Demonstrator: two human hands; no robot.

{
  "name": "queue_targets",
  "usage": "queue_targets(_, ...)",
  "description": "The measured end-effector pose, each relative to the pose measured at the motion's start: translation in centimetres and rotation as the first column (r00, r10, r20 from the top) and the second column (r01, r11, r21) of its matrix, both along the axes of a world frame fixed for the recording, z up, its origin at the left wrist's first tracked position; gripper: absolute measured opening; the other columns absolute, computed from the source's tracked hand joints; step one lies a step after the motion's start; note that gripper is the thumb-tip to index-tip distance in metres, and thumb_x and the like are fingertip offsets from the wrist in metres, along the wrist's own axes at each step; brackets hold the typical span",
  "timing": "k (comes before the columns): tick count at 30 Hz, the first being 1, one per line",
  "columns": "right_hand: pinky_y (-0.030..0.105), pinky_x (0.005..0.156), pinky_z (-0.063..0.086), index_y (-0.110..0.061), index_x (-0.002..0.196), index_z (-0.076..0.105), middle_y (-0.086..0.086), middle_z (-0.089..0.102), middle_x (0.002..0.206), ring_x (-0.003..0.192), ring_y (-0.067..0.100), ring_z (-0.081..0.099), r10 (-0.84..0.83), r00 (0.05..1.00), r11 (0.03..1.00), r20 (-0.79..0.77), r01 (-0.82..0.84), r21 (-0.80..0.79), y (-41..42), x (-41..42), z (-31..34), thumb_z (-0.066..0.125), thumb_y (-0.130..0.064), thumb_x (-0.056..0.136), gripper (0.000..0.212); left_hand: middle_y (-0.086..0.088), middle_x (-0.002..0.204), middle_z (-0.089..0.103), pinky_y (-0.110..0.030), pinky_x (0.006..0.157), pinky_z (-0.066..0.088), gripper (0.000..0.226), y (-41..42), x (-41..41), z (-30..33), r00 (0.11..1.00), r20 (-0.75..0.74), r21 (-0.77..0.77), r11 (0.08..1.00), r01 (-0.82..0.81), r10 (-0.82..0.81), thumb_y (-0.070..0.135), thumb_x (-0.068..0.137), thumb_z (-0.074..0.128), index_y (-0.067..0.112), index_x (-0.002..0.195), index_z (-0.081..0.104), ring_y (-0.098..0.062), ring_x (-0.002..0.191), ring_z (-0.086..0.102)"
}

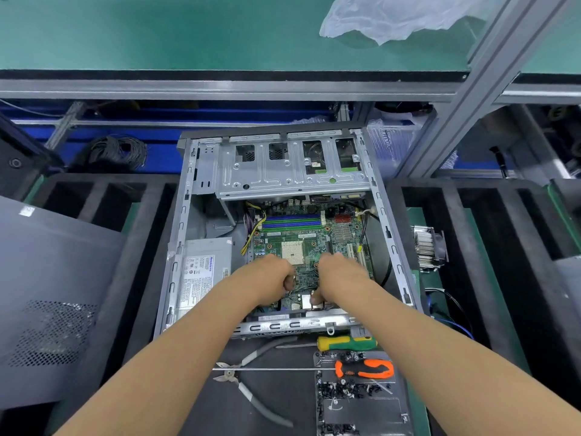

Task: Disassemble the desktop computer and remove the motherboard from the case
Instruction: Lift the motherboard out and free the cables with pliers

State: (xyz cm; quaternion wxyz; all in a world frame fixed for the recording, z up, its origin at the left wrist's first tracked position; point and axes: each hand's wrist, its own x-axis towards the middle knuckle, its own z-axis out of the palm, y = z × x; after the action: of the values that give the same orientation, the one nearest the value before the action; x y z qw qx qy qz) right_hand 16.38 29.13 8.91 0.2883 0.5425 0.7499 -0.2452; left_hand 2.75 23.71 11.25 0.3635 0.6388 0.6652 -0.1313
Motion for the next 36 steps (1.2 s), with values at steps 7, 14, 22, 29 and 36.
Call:
queue_targets(7, 0.041, 0.105, 0.039, -0.029, 0.12, 0.062, 0.009, 0.048, 0.129, 0.122, 0.03, 0.043, 0.024, 0.947, 0.992, -0.321, -0.063, -0.112, 0.7, 1.2, -0.3, 0.064, -0.03, 0.094, 0.027, -0.014, 0.119, 0.058, -0.038, 0.09, 0.051, 0.029, 0.7, -0.2, -1.7, 0.975, -0.177, 0.072, 0.989, -0.126, 0.137, -0.004, 0.09, 0.051, 0.007, 0.115, 0.06, -0.03, 0.106, 0.059)
queue_targets(14, 0.055, 0.113, 0.024, -0.03, 0.097, 0.064, 0.016, 0.049, 0.135, 0.135, 0.037, 0.026, 0.085, 0.951, 0.981, -0.297, -0.132, -0.141, 0.5, 0.4, -1.1, 0.049, -0.039, 0.099, 0.017, -0.02, 0.135, 0.039, -0.04, 0.094, 0.051, 0.058, 1.0, 0.4, -2.4, 0.943, -0.333, -0.084, 0.996, -0.039, 0.009, 0.016, 0.086, 0.073, 0.005, 0.134, 0.044, -0.034, 0.116, 0.055)
queue_targets(22, 0.032, 0.072, 0.046, -0.019, 0.095, 0.057, -0.003, 0.058, 0.087, 0.082, 0.019, 0.058, 0.187, 0.942, 0.97, -0.278, -0.222, -0.1, 0.9, 1.6, -0.7, 0.067, -0.054, 0.085, 0.038, -0.02, 0.136, 0.044, -0.046, 0.097, 0.05, 0.056, 1.6, 0.2, -3.0, 0.939, -0.343, -0.117, 0.993, -0.014, -0.027, 0.01, 0.087, 0.07, 0.003, 0.136, 0.044, -0.036, 0.12, 0.053)
queue_targets(29, 0.044, 0.091, 0.052, -0.012, 0.135, 0.041, 0.009, 0.055, 0.128, 0.111, 0.033, 0.058, 0.387, 0.922, 0.917, -0.027, -0.388, -0.087, 0.2, 1.8, -0.9, 0.07, -0.058, 0.08, 0.078, -0.018, 0.132, 0.049, -0.044, 0.096, 0.051, 0.053, 1.5, 0.1, -3.6, 0.934, -0.353, -0.104, 0.994, 0.02, -0.055, 0.006, 0.089, 0.066, 0.002, 0.136, 0.043, -0.035, 0.12, 0.053)
queue_targets(36, 0.045, 0.092, 0.049, -0.009, 0.146, 0.029, 0.012, 0.051, 0.136, 0.116, 0.035, 0.056, 0.352, 0.936, 0.936, -0.002, -0.352, -0.014, -0.5, -0.4, -2.1, 0.05, -0.071, 0.085, 0.09, -0.02, 0.135, 0.046, -0.047, 0.094, 0.052, 0.06, 1.2, 0.3, -3.4, 0.92, -0.388, -0.088, 0.996, 0.028, -0.06, 0.006, 0.089, 0.065, 0.004, 0.142, 0.035, -0.038, 0.123, 0.051)
